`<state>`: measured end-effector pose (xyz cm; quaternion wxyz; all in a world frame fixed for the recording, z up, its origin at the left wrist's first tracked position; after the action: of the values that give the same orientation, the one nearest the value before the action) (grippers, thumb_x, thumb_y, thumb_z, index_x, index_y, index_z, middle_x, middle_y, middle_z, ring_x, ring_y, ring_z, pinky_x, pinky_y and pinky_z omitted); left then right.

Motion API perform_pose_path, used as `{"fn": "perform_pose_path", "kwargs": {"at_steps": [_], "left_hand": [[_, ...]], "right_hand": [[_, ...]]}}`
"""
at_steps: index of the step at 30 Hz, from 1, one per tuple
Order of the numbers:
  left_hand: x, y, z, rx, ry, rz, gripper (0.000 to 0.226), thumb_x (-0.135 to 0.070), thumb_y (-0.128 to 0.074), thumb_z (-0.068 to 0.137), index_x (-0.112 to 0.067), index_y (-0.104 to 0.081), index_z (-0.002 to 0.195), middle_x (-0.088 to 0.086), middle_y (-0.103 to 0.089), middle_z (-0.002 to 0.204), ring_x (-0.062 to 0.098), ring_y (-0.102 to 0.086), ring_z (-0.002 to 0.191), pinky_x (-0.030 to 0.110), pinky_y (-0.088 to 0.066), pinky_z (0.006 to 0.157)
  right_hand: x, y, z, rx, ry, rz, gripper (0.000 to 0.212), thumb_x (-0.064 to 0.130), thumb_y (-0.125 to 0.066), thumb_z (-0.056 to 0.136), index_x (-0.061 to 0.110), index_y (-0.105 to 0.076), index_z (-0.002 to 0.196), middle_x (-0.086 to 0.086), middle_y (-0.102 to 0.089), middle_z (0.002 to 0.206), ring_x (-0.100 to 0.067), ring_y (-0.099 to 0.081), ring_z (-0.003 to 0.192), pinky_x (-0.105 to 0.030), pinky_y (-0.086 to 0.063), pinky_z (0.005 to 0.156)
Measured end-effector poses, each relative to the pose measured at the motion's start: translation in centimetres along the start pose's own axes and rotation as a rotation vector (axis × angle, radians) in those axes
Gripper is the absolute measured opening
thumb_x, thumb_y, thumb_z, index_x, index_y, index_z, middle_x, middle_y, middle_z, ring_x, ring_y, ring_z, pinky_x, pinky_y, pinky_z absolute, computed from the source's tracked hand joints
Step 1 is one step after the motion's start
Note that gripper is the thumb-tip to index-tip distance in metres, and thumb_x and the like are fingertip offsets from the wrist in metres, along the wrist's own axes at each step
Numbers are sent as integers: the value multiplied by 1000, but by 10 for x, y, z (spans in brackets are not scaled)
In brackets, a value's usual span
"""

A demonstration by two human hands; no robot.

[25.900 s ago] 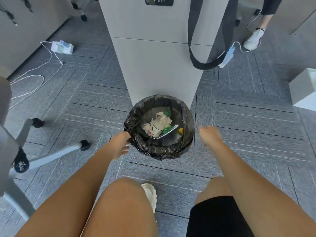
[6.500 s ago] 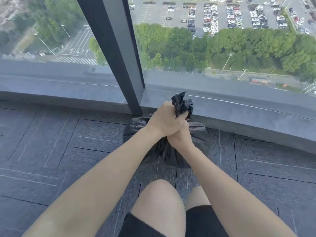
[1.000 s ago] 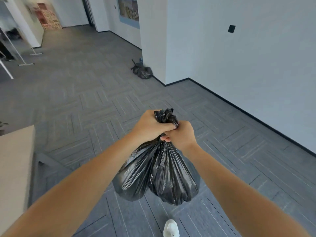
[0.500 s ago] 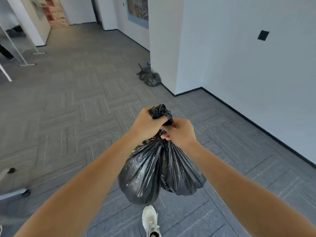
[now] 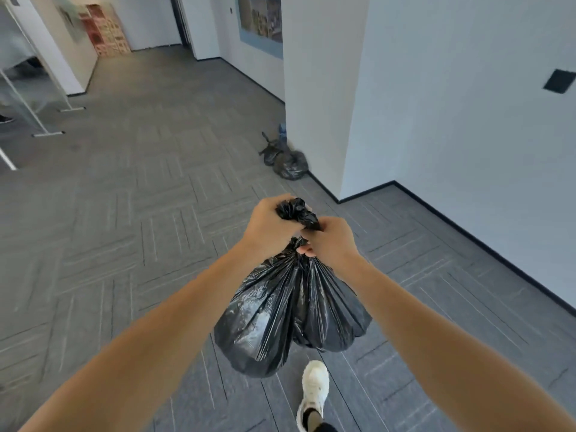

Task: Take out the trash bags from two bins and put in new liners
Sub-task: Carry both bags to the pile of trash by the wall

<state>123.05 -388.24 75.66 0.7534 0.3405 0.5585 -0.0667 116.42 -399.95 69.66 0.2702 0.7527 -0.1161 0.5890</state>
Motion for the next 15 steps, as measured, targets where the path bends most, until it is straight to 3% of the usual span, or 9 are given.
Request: {"fn": "perform_pose_path", "kwargs": {"at_steps": [5,9,11,13,15], "left_hand": [[30,16,150,-33,0,35,29,5,-73,73,-23,-72,79,-2,-74,83,13,-68,83,29,-55,81],[51,30,254,-71,-6,37,30,6,-71,72,-21,-72,85,-1,-74,88,15,-69,87,32,-57,83],[61,37,301,-103,-6,33,32,7,-70,73,-22,-72,84,-1,-75,87,16,-69,87,33,-57,82],[71,44,348,-126,-12,33,33,6,-70,73,-26,-72,81,-5,-74,84,12,-69,85,28,-57,79],[88,48,401,-145,-25,16,34,4,-73,73,-30,-71,77,-8,-73,80,9,-69,82,24,-55,76]], "right_hand": [[22,-24,156,46,-22,54,23,12,-56,90,10,-50,68,-4,-62,50,-27,-75,66,-41,-48,65],[49,-36,268,92,5,14,24,15,-58,80,-2,-51,66,-15,-59,53,-35,-71,63,-45,-47,63],[62,-43,317,101,37,-27,26,23,-58,72,0,-50,62,-25,-60,60,-44,-70,76,-47,-52,67],[72,-48,368,99,42,-33,27,28,-59,74,2,-55,65,-21,-68,66,-40,-72,79,-57,-57,79],[77,-52,424,81,31,-2,31,27,-60,81,-3,-62,75,-16,-72,69,-34,-73,77,-61,-55,80]]}}
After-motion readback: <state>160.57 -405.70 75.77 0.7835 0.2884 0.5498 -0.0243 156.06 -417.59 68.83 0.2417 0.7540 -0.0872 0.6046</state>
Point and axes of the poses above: each hand's wrist, its own z-axis towards the middle knuckle, its own y-axis out of the back of the hand, x = y × z, the point moved 5 cm from there along z, towards the middle knuckle
